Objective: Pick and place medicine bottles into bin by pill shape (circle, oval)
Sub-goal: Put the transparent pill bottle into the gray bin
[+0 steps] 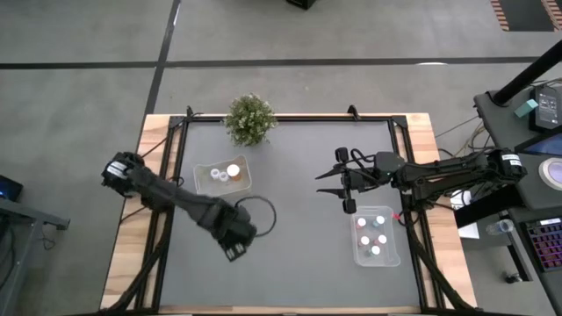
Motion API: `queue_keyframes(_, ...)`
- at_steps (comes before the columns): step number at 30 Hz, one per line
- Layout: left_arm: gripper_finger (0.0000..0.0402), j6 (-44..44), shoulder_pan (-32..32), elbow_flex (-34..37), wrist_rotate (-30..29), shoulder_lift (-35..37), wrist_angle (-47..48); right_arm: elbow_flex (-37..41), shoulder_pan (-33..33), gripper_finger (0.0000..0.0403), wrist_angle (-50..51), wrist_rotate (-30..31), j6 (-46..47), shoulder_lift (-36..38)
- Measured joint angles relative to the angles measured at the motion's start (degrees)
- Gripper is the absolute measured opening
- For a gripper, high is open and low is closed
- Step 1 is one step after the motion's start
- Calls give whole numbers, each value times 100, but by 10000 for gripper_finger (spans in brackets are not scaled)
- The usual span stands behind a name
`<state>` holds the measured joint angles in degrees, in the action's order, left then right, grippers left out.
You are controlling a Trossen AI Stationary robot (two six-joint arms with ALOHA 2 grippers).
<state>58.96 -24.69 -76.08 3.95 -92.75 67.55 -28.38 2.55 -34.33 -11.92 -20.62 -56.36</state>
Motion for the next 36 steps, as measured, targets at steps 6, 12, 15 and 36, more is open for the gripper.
queue_keyframes(6,126,-1449,912,-442,-457,7,1415,0,0,144,22,0,-11,0)
queue_keyframes(12,127,-2855,1850,-538,-604,9,1970,0,0,144,52,0,-42,0)
queue_keyframes(15,127,-3412,2245,-494,-833,49,2174,-2,0,144,107,0,-54,0)
queue_keyframes(36,127,-4298,3524,860,-957,1138,1724,-2,1,144,168,0,4,0)
